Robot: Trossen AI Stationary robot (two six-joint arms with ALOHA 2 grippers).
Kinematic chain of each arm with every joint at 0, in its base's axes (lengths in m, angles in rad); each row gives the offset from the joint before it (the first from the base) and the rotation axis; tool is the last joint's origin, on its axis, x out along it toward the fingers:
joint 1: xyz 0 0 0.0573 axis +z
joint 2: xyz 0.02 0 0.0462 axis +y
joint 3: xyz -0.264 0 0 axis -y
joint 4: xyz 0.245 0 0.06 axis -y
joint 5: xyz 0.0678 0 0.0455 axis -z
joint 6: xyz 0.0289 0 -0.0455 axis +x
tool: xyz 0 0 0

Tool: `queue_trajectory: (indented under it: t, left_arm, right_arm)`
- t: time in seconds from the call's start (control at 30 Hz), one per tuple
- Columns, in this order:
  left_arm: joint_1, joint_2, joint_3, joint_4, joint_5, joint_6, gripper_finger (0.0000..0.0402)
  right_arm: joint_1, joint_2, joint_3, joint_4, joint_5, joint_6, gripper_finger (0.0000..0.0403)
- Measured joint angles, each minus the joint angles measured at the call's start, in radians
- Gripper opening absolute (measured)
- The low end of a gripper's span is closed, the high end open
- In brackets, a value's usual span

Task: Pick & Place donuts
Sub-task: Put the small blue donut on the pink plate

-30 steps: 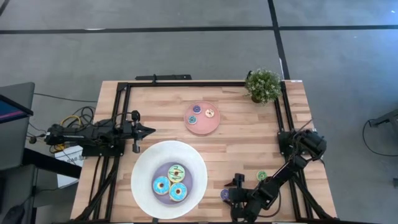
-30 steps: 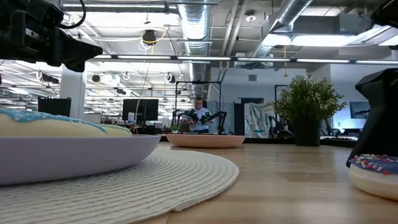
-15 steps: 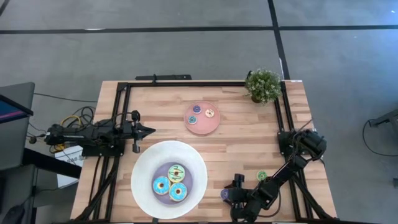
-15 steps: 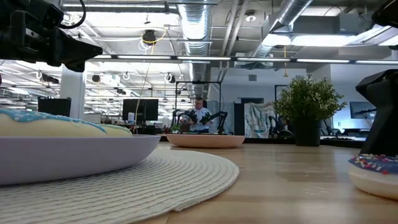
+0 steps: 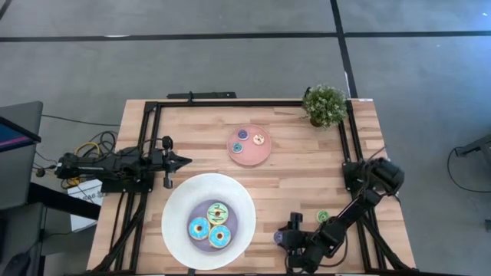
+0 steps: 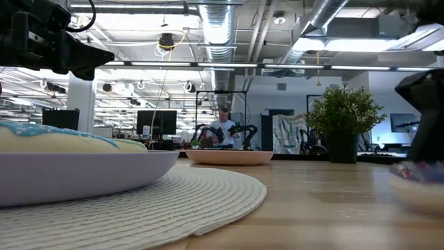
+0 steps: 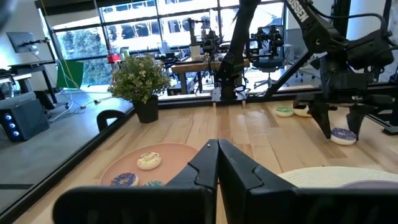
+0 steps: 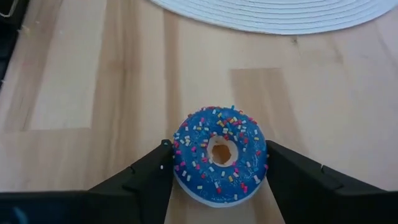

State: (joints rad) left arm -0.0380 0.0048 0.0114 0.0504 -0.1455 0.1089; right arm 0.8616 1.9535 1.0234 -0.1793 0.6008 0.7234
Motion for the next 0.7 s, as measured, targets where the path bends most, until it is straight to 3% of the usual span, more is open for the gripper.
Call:
queue_trajectory:
  t: [0.3, 0.7]
  left_arm:
    - [0.000, 0.000, 0.000, 0.000, 0.000, 0.000, 0.0000]
    - [0.000, 0.000, 0.000, 0.000, 0.000, 0.000, 0.0000]
  right_arm:
    - [-0.093, -0.138, 0.000, -0.064, 0.007, -0.078, 0.0221]
    - [-0.464, -0.320, 0.001, 0.017, -0.001, -0.153, 0.0221]
